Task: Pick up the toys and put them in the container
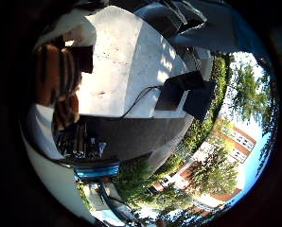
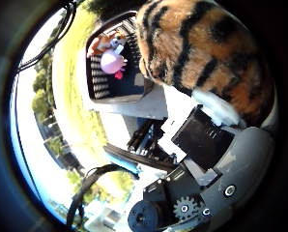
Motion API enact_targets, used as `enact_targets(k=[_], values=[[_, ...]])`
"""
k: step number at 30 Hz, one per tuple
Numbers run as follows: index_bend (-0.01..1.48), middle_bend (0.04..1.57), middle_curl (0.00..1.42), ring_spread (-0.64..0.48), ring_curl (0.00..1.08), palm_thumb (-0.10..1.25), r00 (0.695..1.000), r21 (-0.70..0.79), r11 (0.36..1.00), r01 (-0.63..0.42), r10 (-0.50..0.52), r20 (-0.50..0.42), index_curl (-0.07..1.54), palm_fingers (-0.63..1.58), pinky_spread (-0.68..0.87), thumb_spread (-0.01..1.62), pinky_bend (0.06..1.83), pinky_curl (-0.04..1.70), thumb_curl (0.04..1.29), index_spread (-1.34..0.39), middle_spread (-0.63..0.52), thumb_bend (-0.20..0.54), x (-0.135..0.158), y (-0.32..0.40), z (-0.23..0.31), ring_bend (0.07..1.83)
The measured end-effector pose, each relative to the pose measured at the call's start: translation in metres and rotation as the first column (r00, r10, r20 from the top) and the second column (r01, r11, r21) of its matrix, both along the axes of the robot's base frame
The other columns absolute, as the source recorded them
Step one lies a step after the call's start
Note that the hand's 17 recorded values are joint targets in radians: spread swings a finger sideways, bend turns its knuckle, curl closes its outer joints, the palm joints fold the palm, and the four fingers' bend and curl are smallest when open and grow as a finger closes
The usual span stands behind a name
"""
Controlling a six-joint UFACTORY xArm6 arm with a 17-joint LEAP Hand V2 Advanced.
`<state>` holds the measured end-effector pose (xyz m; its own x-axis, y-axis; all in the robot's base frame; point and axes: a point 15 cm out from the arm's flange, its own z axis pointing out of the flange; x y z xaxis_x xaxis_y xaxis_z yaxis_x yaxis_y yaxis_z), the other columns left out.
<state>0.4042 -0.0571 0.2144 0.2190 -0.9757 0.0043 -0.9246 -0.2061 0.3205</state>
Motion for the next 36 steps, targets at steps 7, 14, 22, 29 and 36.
enact_targets(k=[7, 14, 22, 29, 36], values=[[0.72, 1.14, 1.07, -0.08, 0.78, 0.97, 0.984, 0.099, 0.982, -0.164, 0.155, 0.087, -0.02, 0.95, 0.18, 1.13, 1.37, 0.95, 0.74, -1.02, -0.19, -0.010, -0.005, 0.102, 0.069, 1.40], [0.74, 1.15, 1.08, -0.08, 0.79, 0.97, 0.972, 0.171, 0.958, -0.231, 0.218, 0.092, -0.02, 0.95, 0.18, 1.13, 1.39, 0.96, 0.77, -1.08, -0.20, -0.012, 0.013, 0.192, 0.070, 1.41], [0.77, 1.15, 1.10, -0.08, 0.79, 0.95, 0.975, 0.156, 0.962, -0.223, 0.222, 0.024, -0.02, 0.94, 0.17, 1.14, 1.39, 0.97, 0.79, -1.14, -0.20, -0.019, 0.052, 0.240, -0.002, 1.42], [0.98, 0.79, 0.94, 0.05, 0.69, 0.80, 0.979, 0.138, 0.971, -0.198, 0.201, -0.014, 0.10, 0.64, 0.25, 1.18, 1.20, 0.91, 0.64, -0.81, -0.16, -0.047, 0.070, 0.254, -0.056, 1.13], [0.69, 0.26, 0.61, 0.25, 0.44, 0.77, 0.972, 0.128, 0.974, -0.185, 0.201, -0.119, 0.11, -0.18, 0.39, 1.17, 0.88, 0.71, 0.52, -0.44, -0.01, -0.030, 0.072, 0.247, -0.108, 0.69]])
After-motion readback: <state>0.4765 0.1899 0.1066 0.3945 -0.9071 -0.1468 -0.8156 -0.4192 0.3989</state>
